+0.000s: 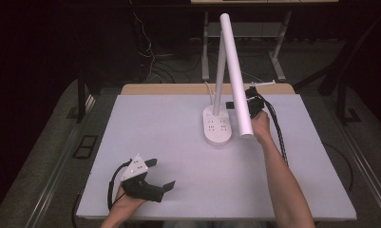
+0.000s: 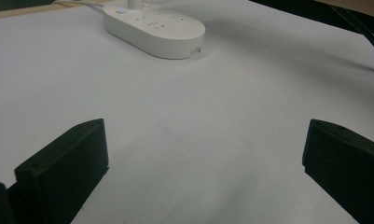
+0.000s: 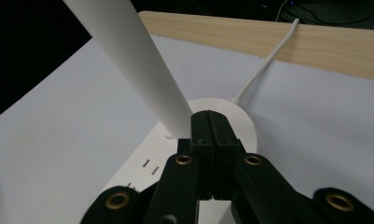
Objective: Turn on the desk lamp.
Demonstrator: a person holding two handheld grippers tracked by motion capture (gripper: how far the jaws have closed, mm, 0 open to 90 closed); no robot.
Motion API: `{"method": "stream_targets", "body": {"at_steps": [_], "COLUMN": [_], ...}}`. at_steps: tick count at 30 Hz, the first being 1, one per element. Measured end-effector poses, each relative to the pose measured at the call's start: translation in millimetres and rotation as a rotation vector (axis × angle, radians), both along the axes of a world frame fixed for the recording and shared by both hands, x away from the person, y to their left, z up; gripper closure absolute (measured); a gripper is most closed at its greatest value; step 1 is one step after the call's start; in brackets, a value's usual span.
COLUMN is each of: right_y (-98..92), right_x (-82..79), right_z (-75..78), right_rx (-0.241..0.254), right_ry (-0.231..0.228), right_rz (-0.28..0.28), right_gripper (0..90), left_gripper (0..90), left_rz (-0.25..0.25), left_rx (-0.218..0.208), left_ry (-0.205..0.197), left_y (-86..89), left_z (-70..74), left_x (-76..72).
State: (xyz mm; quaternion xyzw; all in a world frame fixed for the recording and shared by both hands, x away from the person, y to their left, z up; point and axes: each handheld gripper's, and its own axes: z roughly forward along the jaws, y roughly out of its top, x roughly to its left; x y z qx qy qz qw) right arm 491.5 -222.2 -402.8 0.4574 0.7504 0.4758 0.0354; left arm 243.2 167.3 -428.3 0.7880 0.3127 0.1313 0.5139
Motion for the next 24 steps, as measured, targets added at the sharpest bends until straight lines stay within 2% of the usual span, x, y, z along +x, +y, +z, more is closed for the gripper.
{"method": "stream_targets", "body": {"at_steps": [10, 12, 23, 24], "right_y": [4.7, 6.5, 11.8, 13.6], "right_x": [7.7, 8.6, 13.4, 13.6], "right_z": [-13.0, -16.6, -31.0, -33.6], "right_rx": [0.002, -0.002, -0.009, -0.015], "right_ry": [0.018, 0.040, 0.055, 0.068], "right_rz": [-0.002, -0.004, 0.001, -0.004], "right_gripper": [89.1, 89.1, 89.2, 89.3], "left_gripper": [0.0, 0.0, 0.0, 0.0], "left_rz": [0.003, 0.005, -0.001, 0.000], "left_rx": [0.001, 0.000, 0.009, 0.009], "left_ry": [-0.005, -0.005, -0.006, -0.006], "left_y": [1.3, 1.4, 1.0, 0.9], "left_z": [0.5, 0.6, 0.6, 0.4], "left_x": [0.0, -0.2, -0.2, -0.1]}}
